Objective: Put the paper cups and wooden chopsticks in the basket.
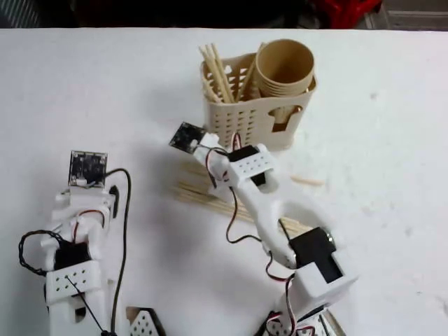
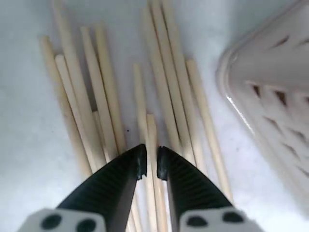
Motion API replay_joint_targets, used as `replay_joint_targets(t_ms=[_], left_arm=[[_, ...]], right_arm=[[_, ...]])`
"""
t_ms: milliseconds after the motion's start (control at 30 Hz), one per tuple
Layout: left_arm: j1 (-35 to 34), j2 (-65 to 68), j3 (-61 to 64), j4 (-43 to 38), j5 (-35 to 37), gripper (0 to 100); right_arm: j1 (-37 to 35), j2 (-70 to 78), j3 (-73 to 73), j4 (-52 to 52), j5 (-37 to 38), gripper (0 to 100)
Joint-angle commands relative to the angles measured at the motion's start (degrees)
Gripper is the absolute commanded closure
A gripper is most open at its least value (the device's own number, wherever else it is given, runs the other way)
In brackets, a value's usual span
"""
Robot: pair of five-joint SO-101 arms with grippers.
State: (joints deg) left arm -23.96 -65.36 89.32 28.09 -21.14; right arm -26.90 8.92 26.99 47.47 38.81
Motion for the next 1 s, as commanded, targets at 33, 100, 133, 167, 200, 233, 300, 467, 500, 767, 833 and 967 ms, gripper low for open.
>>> replay_joint_targets(t_ms=[33, 100, 133, 167, 200, 233, 300, 467, 500, 767, 833, 967], left_arm=[[0.92, -0.75, -0.53, -1.41, -0.53, 77], [0.92, -0.75, -0.53, -1.41, -0.53, 77], [0.92, -0.75, -0.53, -1.41, -0.53, 77], [0.92, -0.75, -0.53, -1.41, -0.53, 77], [0.92, -0.75, -0.53, -1.41, -0.53, 77], [0.92, -0.75, -0.53, -1.41, -0.53, 77], [0.92, -0.75, -0.53, -1.41, -0.53, 77], [0.92, -0.75, -0.53, -1.41, -0.53, 77], [0.92, -0.75, -0.53, -1.41, -0.53, 77], [0.92, -0.75, -0.53, -1.41, -0.53, 77], [0.92, -0.75, -0.53, -1.41, -0.53, 77], [0.92, -0.75, -0.53, -1.41, -0.53, 77]], right_arm=[[2.51, -10.86, -0.97, 2.24, -0.44, 98.2], [2.68, -15.43, -0.88, 4.97, -0.44, 98.2], [2.51, -17.19, -0.88, 6.29, -0.26, 98.2], [2.33, -18.77, -0.79, 7.52, 0.18, 98.2], [2.07, -19.47, -0.35, 8.57, 0.44, 97.9], [1.45, -19.47, 0.18, 9.63, 1.93, 97.7], [-0.13, -18.59, 2.29, 11.91, 5.01, 97.6], [-4.62, -16.84, 9.85, 8.48, 5.19, 88.2], [-4.62, -16.4, 11.16, 5.93, 5.19, 85.9], [-2.42, -8.57, 12.31, -1.89, 5.27, 89.1], [-1.63, -7.6, 12.31, -2.77, 5.27, 93.0], [-0.04, -8.57, 10.64, -2.07, 5.27, 98.2]])
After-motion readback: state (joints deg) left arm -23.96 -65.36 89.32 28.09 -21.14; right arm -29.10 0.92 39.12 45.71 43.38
